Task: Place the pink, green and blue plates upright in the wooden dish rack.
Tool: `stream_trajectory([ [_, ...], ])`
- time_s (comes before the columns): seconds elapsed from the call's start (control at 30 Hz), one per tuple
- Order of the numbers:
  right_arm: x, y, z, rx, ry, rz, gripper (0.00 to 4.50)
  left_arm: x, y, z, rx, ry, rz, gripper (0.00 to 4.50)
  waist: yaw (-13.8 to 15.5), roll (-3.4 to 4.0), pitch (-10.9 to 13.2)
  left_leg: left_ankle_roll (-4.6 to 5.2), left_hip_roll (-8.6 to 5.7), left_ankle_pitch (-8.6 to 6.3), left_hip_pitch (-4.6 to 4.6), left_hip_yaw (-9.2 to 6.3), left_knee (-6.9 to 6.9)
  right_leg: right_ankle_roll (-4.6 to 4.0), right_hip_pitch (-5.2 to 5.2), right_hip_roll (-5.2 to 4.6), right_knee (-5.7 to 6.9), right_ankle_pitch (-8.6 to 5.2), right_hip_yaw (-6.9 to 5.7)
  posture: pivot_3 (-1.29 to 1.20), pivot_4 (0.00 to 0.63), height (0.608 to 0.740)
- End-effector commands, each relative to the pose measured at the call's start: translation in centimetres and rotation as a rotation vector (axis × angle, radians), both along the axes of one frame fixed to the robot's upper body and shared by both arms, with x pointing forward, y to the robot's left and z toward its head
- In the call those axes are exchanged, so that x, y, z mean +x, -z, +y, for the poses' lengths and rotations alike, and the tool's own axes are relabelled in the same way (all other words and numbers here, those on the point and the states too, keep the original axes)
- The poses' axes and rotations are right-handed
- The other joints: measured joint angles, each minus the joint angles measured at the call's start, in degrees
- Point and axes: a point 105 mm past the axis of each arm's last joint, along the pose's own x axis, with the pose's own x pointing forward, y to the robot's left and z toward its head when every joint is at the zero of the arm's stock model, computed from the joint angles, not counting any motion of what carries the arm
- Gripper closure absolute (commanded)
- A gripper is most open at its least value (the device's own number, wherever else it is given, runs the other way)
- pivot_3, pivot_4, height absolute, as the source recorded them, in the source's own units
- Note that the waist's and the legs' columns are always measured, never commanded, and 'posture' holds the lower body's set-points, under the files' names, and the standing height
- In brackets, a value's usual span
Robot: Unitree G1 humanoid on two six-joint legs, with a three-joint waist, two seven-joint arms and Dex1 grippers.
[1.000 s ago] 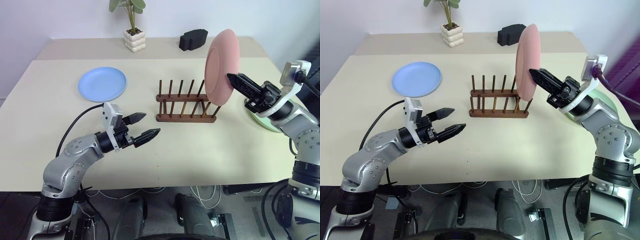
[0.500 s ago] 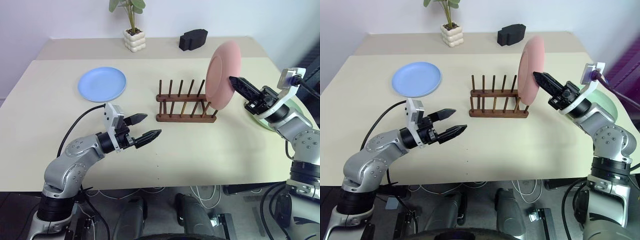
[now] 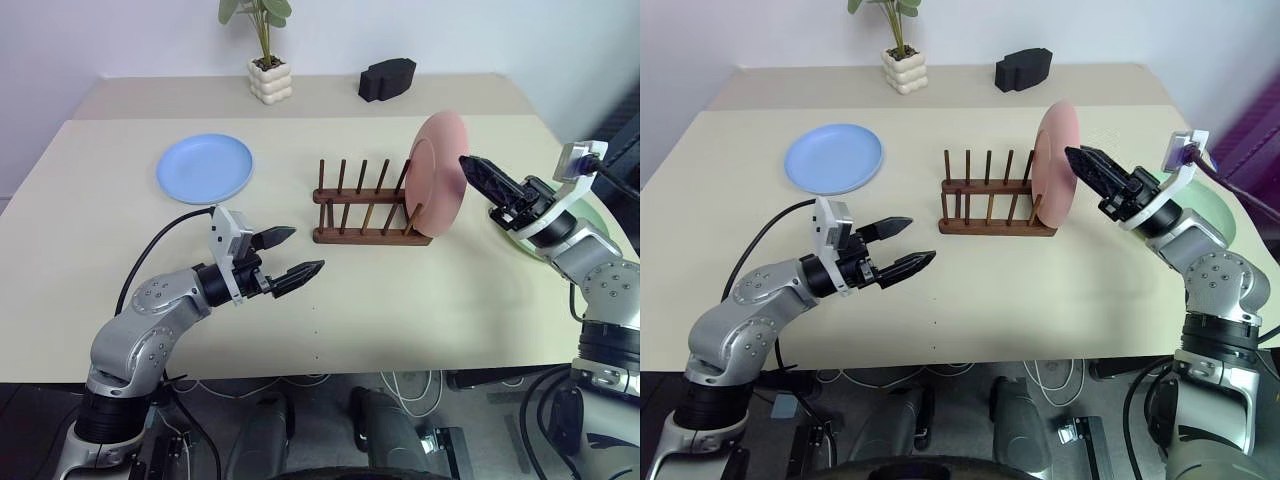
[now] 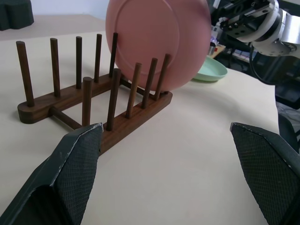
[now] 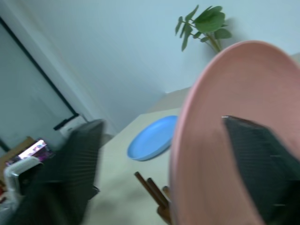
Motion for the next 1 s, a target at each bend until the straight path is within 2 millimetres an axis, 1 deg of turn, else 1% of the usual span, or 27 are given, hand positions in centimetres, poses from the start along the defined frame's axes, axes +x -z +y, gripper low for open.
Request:
stream_trajectory([
  [0.03, 0.9, -2.3, -2.1, 0.001, 0.144, -0.098, 0.03, -0.2, -1.1, -0.2, 0.001, 0.012, -0.059, 0.00, 0.0, 0.00, 0.0, 0.00, 0.00, 0.00, 0.00, 0.00, 0.00, 0.00, 0.00, 0.00, 0.00, 0.00, 0.00, 0.00, 0.150, 0.735],
  [0.07, 1.2, -2.5, -2.7, 0.006, 0.182, -0.106, 0.03, -0.1, -1.1, -0.3, 0.001, 0.012, -0.059, 0.00, 0.0, 0.00, 0.0, 0.00, -0.01, 0.00, 0.00, 0.01, 0.01, 0.00, 0.00, 0.00, 0.00, 0.00, 0.00, 0.00, 0.150, 0.735],
  [0.1, 1.4, -3.1, -3.8, 0.018, 0.239, -0.122, 0.03, -0.1, -1.1, -0.3, 0.001, 0.012, -0.060, 0.00, 0.0, 0.01, 0.0, 0.00, -0.01, 0.00, 0.00, 0.02, 0.01, 0.00, 0.00, 0.00, 0.00, 0.00, 0.01, 0.00, 0.150, 0.735],
  [0.2, 1.6, -4.2, -6.5, 0.002, 0.367, -0.162, 0.03, 0.0, -1.1, -0.2, 0.000, 0.005, -0.062, 0.00, 0.1, 0.03, 0.0, 0.00, -0.02, 0.00, 0.00, 0.01, 0.00, 0.00, 0.00, 0.00, 0.00, 0.00, 0.00, 0.00, 0.150, 0.735],
  [0.23, 1.5, -4.4, -6.9, -0.009, 0.387, -0.169, 0.03, 0.0, -1.1, -0.2, 0.001, 0.002, -0.064, 0.00, 0.1, 0.03, 0.0, 0.00, -0.02, 0.00, -0.01, 0.00, 0.00, 0.01, 0.00, 0.00, 0.00, -0.01, 0.00, 0.00, 0.150, 0.735],
  [0.3, 1.3, -4.5, -8.6, -0.061, 0.460, -0.174, 0.03, 0.2, -1.2, 0.0, -0.001, -0.016, -0.073, 0.00, 0.1, 0.03, 0.0, 0.00, -0.04, 0.00, -0.03, 0.00, 0.00, 0.02, 0.00, 0.00, -0.03, -0.01, 0.00, 0.00, 0.150, 0.735],
  [0.37, 0.9, -3.9, -9.8, -0.179, 0.509, -0.164, 0.03, 0.3, -1.2, 0.1, 0.000, -0.020, -0.076, 0.00, 0.2, 0.06, 0.0, 0.01, -0.04, 0.00, -0.05, 0.01, 0.00, 0.02, 0.00, -0.02, -0.03, -0.01, 0.01, 0.00, 0.150, 0.735],
  [0.43, 0.9, -1.8, -10.7, -0.377, 0.545, -0.103, 0.03, 0.4, -1.2, 0.1, 0.000, -0.021, -0.076, 0.00, 0.1, 0.07, 0.0, 0.01, -0.05, 0.00, -0.05, 0.01, 0.00, 0.01, 0.00, -0.02, -0.04, -0.01, 0.01, 0.00, 0.150, 0.735],
  [0.53, 1.3, 2.0, -12.3, -0.682, 0.592, 0.022, 0.03, 0.3, -1.1, 0.1, 0.006, -0.008, -0.070, 0.00, -0.2, 0.09, 0.0, 0.01, -0.06, 0.00, -0.01, 0.06, 0.01, 0.00, 0.00, -0.01, -0.03, -0.02, 0.02, 0.00, 0.150, 0.735],
  [0.63, 1.0, 5.6, -13.3, -0.969, 0.566, 0.117, 0.03, 0.0, -0.8, -0.4, 0.021, 0.037, -0.057, 0.00, -0.4, 0.17, 0.0, 0.01, -0.06, 0.00, 0.09, 0.15, -0.03, -0.01, 0.00, 0.00, 0.00, -0.02, 0.07, 0.00, 0.150, 0.735],
  [0.67, 0.9, 6.3, -13.3, -1.020, 0.551, 0.130, 0.03, -0.1, -0.7, -0.6, 0.025, 0.049, -0.057, 0.00, -0.3, 0.21, 0.0, 0.01, -0.05, 0.00, 0.09, 0.16, -0.03, -0.01, 0.00, 0.00, 0.00, -0.02, 0.07, 0.00, 0.150, 0.735],
  [0.73, 1.0, 7.3, -13.0, -1.047, 0.522, 0.152, 0.03, -0.1, -0.6, -0.9, 0.029, 0.059, -0.057, 0.00, -0.3, 0.22, 0.0, 0.01, -0.06, 0.00, 0.09, 0.17, -0.03, -0.01, 0.00, 0.00, -0.01, -0.02, 0.10, 0.00, 0.150, 0.735],
  [0.83, 1.2, 9.3, -12.8, -1.142, 0.501, 0.201, 0.03, 0.1, -0.5, -1.1, 0.032, 0.058, -0.059, 0.00, -0.2, 0.22, 0.0, 0.01, -0.07, 0.00, 0.08, 0.17, 0.00, 0.00, 0.00, -0.01, 0.00, -0.02, 0.13, 0.00, 0.150, 0.735],
  [0.9, 1.4, 10.0, -13.1, -1.184, 0.511, 0.223, 0.03, 0.1, -0.5, -1.2, 0.032, 0.060, -0.060, 0.00, -0.1, 0.22, 0.0, 0.01, -0.07, 0.00, 0.09, 0.17, 0.00, 0.00, 0.00, 0.00, 0.00, -0.02, 0.13, 0.00, 0.150, 0.735],
  [0.97, 1.6, 10.7, -13.1, -1.186, 0.516, 0.248, 0.03, 0.1, -0.5, -1.2, 0.033, 0.059, -0.060, 0.00, -0.1, 0.22, 0.0, 0.01, -0.07, 0.00, 0.08, 0.17, 0.00, 0.00, 0.00, 0.00, -0.01, -0.02, 0.13, 0.00, 0.150, 0.735],
  [1.0, 1.7, 11.1, -13.0, -1.190, 0.511, 0.263, 0.41, 0.1, -0.4, -1.1, 0.035, 0.056, -0.061, 0.00, -0.1, 0.22, 0.0, 0.01, -0.08, 0.00, 0.08, 0.18, 0.01, -0.01, 0.00, -0.01, -0.01, -0.01, 0.14, 0.00, 0.150, 0.735],
])
